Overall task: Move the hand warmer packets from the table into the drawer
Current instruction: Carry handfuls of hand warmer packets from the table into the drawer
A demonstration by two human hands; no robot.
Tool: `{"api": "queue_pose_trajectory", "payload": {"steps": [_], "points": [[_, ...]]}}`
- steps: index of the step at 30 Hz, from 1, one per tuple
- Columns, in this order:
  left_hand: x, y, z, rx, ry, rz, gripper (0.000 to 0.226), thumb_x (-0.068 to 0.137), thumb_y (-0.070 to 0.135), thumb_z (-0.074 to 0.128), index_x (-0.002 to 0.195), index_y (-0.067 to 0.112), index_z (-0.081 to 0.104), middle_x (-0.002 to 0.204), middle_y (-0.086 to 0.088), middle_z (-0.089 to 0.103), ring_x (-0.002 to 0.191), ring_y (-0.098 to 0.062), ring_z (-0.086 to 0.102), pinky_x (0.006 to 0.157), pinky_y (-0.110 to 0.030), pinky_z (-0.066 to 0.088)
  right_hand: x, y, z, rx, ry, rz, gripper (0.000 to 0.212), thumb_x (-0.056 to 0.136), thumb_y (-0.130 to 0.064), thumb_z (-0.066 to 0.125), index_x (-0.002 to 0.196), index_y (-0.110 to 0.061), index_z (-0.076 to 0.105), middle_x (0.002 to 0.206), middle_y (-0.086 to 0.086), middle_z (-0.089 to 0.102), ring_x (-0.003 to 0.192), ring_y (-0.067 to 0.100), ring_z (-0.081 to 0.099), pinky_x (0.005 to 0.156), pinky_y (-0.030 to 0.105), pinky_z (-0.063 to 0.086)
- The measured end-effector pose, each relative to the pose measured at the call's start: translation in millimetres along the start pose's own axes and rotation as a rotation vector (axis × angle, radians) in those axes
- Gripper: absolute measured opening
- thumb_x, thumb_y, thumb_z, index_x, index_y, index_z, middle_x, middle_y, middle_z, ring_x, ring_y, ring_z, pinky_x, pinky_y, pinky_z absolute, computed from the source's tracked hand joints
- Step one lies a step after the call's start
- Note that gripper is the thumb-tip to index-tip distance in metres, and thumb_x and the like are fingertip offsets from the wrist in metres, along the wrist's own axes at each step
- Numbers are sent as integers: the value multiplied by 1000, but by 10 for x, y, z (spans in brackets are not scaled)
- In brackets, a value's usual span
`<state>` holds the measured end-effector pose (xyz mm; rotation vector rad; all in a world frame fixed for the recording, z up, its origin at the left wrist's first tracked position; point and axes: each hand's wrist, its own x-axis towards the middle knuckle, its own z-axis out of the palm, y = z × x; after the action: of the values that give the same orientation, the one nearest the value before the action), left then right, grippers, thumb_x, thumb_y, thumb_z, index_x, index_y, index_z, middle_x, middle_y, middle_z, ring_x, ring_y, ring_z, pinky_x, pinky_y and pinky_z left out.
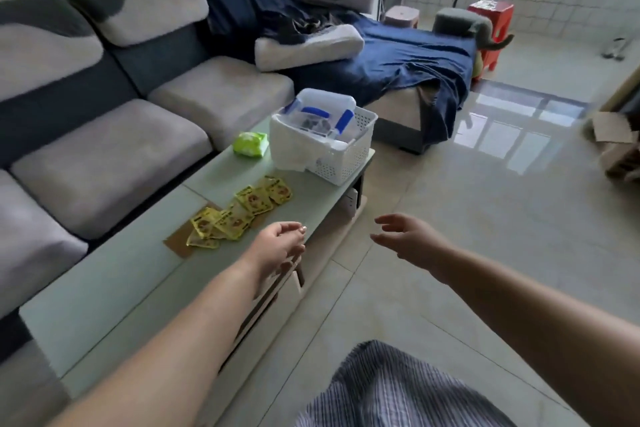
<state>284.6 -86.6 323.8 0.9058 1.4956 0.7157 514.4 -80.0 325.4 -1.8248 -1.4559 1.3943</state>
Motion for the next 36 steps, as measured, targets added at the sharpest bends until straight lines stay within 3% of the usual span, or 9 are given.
{"api": "queue_pose_trajectory", "payload": {"steps": [4,9,14,18,20,23,29,33,36], "points": [[444,25,-204,-47,79,-67,4,94,24,54,98,23,57,106,-1,63,92,-14,60,76,-29,39,639,-228,103,-81,-52,-12,46,86,-29,65,129,-17,54,128,6,57,102,21,60,74,24,46],[1133,175,-408,-170,240,-127,4,95,22,53,94,23,57,100,4,63,86,-10,59,74,-29,40,1624,-552,133,-135,-162,-22,43,86,-28,65,126,-14,56,118,5,62,84,12,57,68,20,45],[1609,189,-589,-266,357,-234,4,95,24,53,94,24,57,100,5,62,88,-10,59,76,-30,40,2429,-875,231,-241,-307,-1,44,85,-31,65,126,-18,55,128,5,60,112,20,57,92,32,47],[1881,141,-790,-296,403,-301,5,93,25,55,97,25,58,106,1,64,95,-14,61,79,-32,43,2879,-1085,417,-295,-380,5,42,86,-30,64,126,-19,55,127,4,59,108,22,59,78,27,49],[2028,123,-914,-327,438,-321,3,93,24,56,94,25,58,103,2,63,91,-12,60,75,-30,42,3072,-1153,525,-332,-405,10,43,86,-30,64,126,-18,55,129,4,58,111,22,59,84,31,49],[2307,108,-1135,-350,449,-348,4,93,22,55,93,24,58,98,4,62,89,-11,59,77,-29,42,3364,-1225,706,-379,-416,42,43,85,-31,65,126,-18,55,129,4,58,112,22,57,95,36,47],[2963,68,-1527,-343,407,-394,4,93,21,55,93,24,58,99,4,64,87,-10,60,84,-31,42,3893,-1270,1009,-392,-385,133,45,87,-30,63,128,-17,53,129,4,58,109,21,58,86,30,47],[3349,-51,-1612,-335,379,-439,4,92,24,57,94,26,60,106,3,66,93,-12,63,87,-34,45,4212,-1206,1209,-419,-373,185,46,86,-29,63,129,-16,52,129,5,57,113,22,57,89,31,45],[3732,-230,-1697,-314,403,-450,6,91,26,58,96,27,62,104,3,68,98,-14,65,87,-34,48,4605,-1136,1451,-423,-394,211,47,86,-29,63,130,-18,51,130,5,57,104,18,57,82,26,44]]}}
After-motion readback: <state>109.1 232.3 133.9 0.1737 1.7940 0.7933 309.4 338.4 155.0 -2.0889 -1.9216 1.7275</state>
